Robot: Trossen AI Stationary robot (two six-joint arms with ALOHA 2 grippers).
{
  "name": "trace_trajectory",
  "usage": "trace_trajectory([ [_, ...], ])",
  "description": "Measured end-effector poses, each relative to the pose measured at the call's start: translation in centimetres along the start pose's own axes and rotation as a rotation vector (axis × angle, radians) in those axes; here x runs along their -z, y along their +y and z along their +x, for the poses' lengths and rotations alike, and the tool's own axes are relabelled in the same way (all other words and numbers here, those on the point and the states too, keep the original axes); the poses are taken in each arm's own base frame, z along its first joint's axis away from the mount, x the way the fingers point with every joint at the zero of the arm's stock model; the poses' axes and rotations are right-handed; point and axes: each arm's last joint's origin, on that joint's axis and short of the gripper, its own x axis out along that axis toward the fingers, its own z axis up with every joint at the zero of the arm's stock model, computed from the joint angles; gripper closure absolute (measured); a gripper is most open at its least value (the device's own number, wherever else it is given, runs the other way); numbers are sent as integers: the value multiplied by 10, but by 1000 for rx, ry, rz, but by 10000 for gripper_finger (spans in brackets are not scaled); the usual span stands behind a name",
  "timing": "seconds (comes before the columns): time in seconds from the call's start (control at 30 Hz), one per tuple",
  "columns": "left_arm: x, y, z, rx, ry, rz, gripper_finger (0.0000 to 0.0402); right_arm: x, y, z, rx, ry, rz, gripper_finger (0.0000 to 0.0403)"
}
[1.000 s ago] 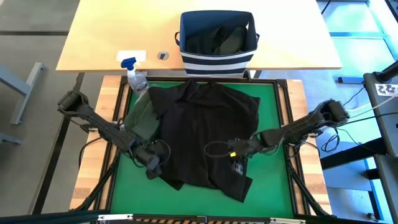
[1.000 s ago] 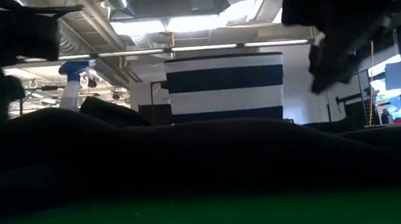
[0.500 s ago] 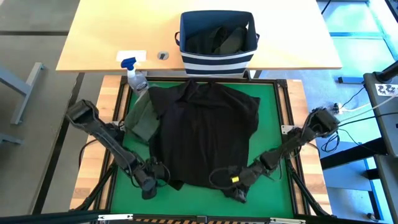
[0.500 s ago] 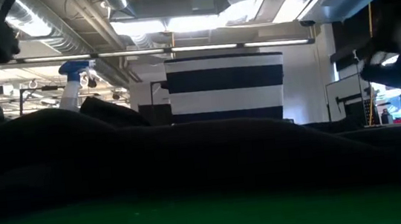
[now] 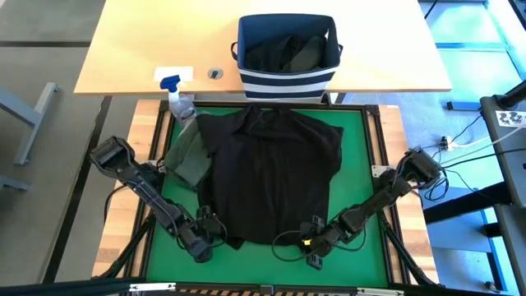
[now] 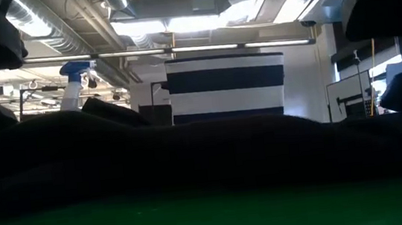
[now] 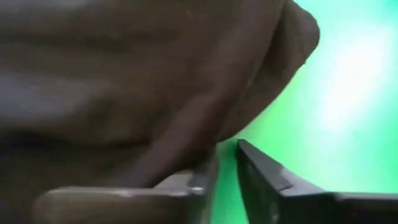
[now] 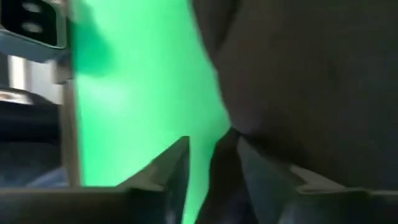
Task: Fold Laundry from Bin
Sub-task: Fold the black shirt
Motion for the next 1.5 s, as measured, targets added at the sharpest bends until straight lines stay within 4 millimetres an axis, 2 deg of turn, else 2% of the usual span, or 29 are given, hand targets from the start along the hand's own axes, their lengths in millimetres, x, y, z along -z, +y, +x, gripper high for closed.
trace_trajectory([
  [0.1, -2, 1, -4, 8, -4, 3, 391, -2, -6, -5, 39, 25, -5, 319],
  [0.2, -9, 0, -17, 17, -18, -1, 395, -3, -7, -16, 28, 57, -37, 383],
  [0.23, -15, -3, -24, 38, -34, -7, 396, -4, -7, -21, 17, 62, -48, 392],
  [0.37, -36, -10, -60, 76, -127, 12, 400, -16, -1, -52, 11, 45, -49, 384],
  [0.5, -50, -1, -89, -37, -336, -11, 399, -30, -6, -84, 164, -38, -43, 397],
  [0.57, -55, 3, -97, -107, -448, -41, 400, -38, -9, -99, 215, -125, -20, 399],
  [0.67, -57, 4, -99, -144, -506, -57, 396, -48, -16, -110, 233, -201, 84, 386],
  [0.8, -57, 1, -98, -50, -435, -79, 380, -56, -17, -110, 100, -127, 186, 352],
  [1.0, -58, -12, -91, 141, -334, -126, 324, -44, 16, -97, -133, -76, 162, 261],
  [1.13, -54, -22, -74, 188, -276, -108, 281, -24, 27, -83, -114, -17, 105, 204],
  [1.23, -48, -28, -55, 187, -228, -88, 256, -12, 31, -71, -82, 30, 81, 178],
  [1.5, -28, -31, -3, 102, -109, -24, 235, 2, 27, -43, 3, 82, 107, 164],
])
